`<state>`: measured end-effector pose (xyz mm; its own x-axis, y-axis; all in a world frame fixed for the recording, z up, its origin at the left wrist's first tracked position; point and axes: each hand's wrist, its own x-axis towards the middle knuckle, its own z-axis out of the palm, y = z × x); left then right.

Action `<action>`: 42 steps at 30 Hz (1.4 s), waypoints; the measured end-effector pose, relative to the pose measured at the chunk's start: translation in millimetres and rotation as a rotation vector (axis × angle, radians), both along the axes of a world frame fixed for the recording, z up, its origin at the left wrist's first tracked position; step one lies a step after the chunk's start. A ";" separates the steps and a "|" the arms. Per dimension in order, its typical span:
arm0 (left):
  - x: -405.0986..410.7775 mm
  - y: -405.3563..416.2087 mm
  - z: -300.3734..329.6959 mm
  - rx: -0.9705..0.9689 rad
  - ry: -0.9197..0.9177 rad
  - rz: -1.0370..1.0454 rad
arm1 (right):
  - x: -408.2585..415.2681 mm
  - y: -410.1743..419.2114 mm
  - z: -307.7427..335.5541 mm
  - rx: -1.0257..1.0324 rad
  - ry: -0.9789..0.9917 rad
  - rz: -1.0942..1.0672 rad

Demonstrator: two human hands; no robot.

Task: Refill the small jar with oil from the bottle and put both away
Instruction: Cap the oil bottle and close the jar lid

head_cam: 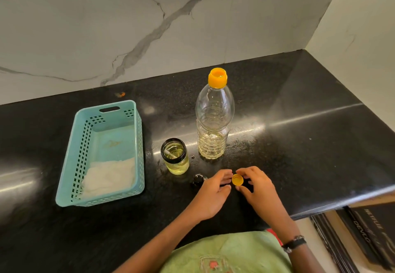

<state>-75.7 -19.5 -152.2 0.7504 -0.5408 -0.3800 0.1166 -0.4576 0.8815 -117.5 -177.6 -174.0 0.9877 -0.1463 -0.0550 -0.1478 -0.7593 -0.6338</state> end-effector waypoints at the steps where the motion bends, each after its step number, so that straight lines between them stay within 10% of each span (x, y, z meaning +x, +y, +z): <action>1: 0.4 0.1 0.0 -0.003 0.001 0.001 | 0.0 -0.4 0.0 0.006 -0.006 0.004; 27: 41.6 12.8 171.8 -0.505 -0.519 0.168 | 62.5 -4.8 208.7 0.558 -0.441 0.133; 42: 86.7 13.2 144.3 -0.178 -0.629 0.270 | 112.8 -3.4 262.0 -0.013 -0.345 0.407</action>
<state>11.0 -6.3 -7.8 0.9154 -0.3179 0.2470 -0.3505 -0.3274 0.8774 -4.7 -181.0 88.1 0.9250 0.2542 0.2825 0.3761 -0.7195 -0.5838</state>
